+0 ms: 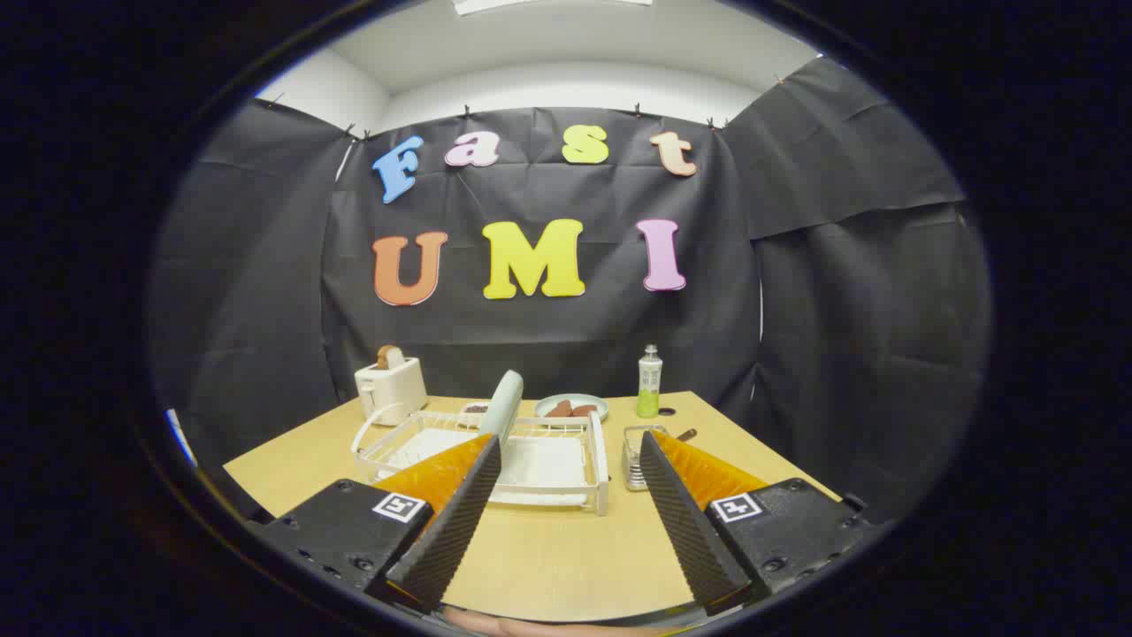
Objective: Take the plate from the dish rack, then take the spoon from the basket and place it into the plate.
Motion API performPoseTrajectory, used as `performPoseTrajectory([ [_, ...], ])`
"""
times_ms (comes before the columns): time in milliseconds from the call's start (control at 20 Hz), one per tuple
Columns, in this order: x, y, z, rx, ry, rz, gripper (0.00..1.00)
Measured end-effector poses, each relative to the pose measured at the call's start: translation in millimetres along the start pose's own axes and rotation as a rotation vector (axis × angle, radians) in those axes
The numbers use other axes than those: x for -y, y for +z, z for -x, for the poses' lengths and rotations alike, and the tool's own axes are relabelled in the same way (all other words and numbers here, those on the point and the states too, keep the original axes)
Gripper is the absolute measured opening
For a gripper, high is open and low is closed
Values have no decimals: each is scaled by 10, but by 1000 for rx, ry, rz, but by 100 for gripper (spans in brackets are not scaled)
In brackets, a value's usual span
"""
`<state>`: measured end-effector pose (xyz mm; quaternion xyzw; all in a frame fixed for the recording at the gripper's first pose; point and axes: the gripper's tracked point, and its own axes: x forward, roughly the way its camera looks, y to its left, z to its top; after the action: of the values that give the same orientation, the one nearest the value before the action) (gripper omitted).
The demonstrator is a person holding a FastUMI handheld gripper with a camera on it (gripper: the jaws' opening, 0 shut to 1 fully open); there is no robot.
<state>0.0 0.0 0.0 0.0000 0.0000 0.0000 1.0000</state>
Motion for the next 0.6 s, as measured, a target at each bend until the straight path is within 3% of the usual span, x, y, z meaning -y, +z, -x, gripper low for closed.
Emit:
performPoseTrajectory([
  [600, 94, 36, 63, 22, 5, 30, 100],
])
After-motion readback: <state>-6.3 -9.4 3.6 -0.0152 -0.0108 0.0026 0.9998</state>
